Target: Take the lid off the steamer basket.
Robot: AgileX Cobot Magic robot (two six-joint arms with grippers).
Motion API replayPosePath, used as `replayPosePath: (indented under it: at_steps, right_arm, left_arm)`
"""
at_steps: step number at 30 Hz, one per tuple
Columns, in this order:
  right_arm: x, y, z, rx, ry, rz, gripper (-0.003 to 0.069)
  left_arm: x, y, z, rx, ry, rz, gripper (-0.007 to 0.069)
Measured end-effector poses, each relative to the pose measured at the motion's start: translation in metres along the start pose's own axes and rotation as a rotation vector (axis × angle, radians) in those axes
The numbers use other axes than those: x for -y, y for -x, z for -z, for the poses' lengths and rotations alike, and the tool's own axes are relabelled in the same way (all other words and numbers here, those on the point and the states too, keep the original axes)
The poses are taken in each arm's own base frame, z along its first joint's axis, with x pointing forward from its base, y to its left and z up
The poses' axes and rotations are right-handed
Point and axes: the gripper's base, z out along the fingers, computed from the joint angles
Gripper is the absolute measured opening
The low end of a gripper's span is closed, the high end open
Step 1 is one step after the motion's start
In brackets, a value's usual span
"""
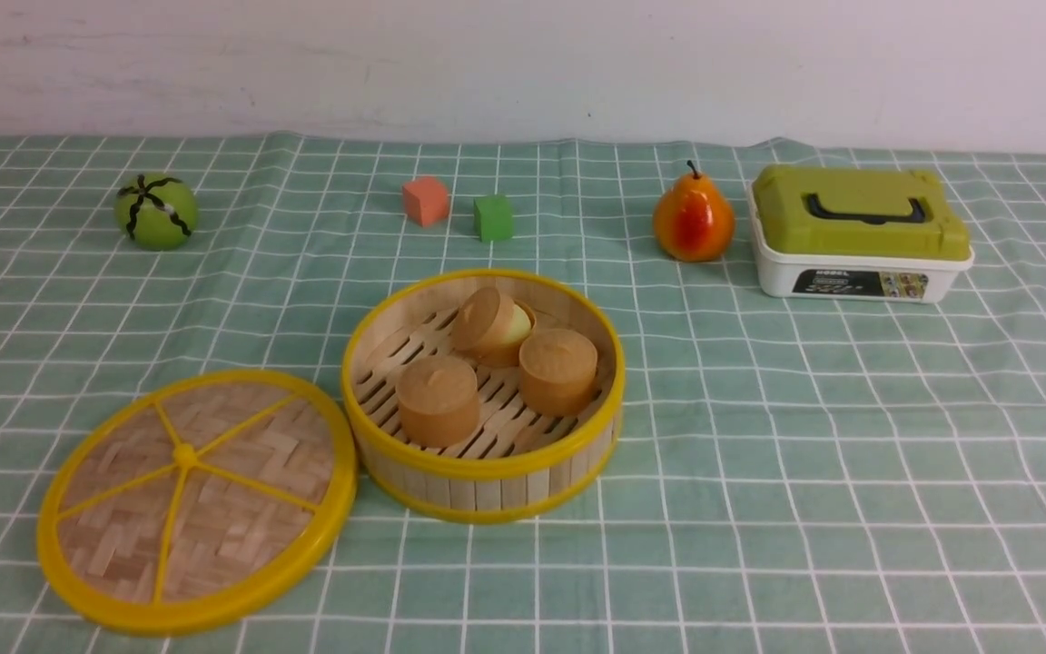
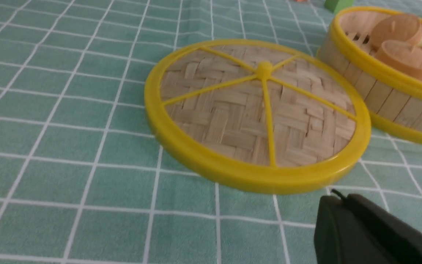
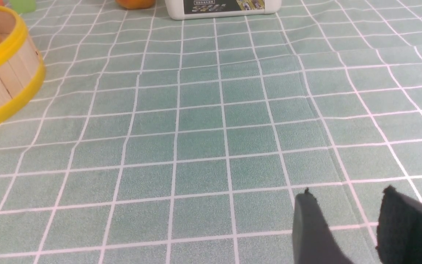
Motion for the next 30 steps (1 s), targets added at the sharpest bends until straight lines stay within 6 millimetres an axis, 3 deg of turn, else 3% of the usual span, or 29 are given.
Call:
replayPosePath:
  at_steps: [30]
  right_arm:
    - [0.0000,0.0000,0.0000,0.000,0.000,0.000,0.0242]
  left_arm:
    - [0.0028,-0.0030,0.0001,-0.037,-0.044,0.045,0.0027]
